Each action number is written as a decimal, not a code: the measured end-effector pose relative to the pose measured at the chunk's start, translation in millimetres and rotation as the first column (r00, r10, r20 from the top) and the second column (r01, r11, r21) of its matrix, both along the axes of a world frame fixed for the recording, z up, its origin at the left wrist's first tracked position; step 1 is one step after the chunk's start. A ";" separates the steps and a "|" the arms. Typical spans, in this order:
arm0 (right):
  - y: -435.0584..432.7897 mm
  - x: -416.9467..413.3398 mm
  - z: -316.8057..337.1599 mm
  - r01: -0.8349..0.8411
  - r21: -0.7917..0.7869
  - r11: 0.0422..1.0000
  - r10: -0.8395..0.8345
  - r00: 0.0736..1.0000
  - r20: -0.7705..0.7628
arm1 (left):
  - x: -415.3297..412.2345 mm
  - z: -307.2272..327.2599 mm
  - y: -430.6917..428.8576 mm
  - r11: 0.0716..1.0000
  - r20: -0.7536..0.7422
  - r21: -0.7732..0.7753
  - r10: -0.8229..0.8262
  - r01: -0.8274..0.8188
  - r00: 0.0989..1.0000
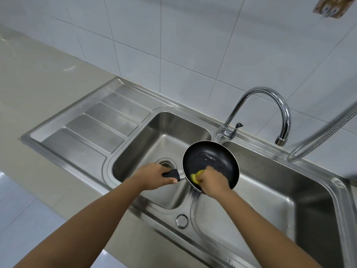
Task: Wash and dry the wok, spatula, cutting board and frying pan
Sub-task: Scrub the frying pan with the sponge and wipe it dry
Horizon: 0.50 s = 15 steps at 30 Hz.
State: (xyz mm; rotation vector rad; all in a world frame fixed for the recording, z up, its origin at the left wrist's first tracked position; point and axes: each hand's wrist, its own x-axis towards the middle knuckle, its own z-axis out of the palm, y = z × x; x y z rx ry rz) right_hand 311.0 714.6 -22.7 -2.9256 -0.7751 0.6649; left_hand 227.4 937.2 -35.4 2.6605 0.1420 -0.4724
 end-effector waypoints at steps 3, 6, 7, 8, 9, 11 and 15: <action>28.3 8.4 0.4 0.037 0.067 0.997 -0.039 0.998 0.039 | 0.8 2.8 -1.3 1.000 0.005 0.016 -0.021 0.021 1.000; 41.0 31.6 2.4 0.157 0.124 0.980 -0.162 0.986 0.031 | -1.9 3.1 -2.9 0.999 -0.004 0.037 -0.013 0.013 1.000; 40.8 40.2 3.4 0.224 0.153 0.962 -0.231 0.973 0.023 | -2.5 2.1 -3.4 0.999 -0.005 0.043 -0.014 0.014 1.000; 39.0 48.0 4.0 0.316 0.186 0.930 -0.323 0.946 0.012 | -3.2 0.9 -3.9 0.999 -0.005 0.045 -0.014 0.014 1.000; 37.4 54.9 3.9 0.411 0.221 0.884 -0.420 0.907 -0.006 | -3.8 -0.3 -4.1 0.999 -0.003 0.043 -0.013 0.013 1.000; 37.7 59.5 2.9 0.545 0.262 0.796 -0.552 0.832 -0.052 | -4.4 -1.1 -3.9 0.999 -0.001 0.033 -0.009 0.009 1.000; 53.0 39.5 -4.5 0.565 0.347 0.749 -0.508 0.825 -0.248 | -2.8 2.8 -3.1 1.000 0.000 0.031 0.002 -0.002 1.000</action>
